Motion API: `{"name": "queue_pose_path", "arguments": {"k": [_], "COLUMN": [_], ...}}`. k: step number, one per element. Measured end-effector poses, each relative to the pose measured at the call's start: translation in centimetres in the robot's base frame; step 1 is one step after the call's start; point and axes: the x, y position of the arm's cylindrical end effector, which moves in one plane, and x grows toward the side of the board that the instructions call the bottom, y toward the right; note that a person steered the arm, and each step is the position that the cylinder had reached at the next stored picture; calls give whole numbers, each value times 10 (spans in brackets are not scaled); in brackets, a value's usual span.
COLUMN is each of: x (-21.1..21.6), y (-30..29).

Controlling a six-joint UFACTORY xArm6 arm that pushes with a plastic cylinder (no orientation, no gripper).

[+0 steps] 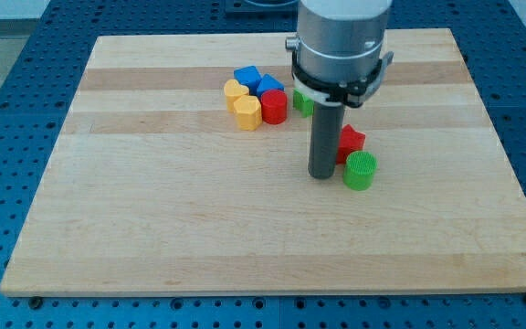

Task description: Move the green circle diagonally to the red star

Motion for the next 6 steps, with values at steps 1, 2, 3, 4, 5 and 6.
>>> {"name": "queue_pose_path", "arguments": {"k": [1,2,3,4,5,6], "x": [25,33,24,6,-15,-34], "y": [5,26,49,59,60,65]}}
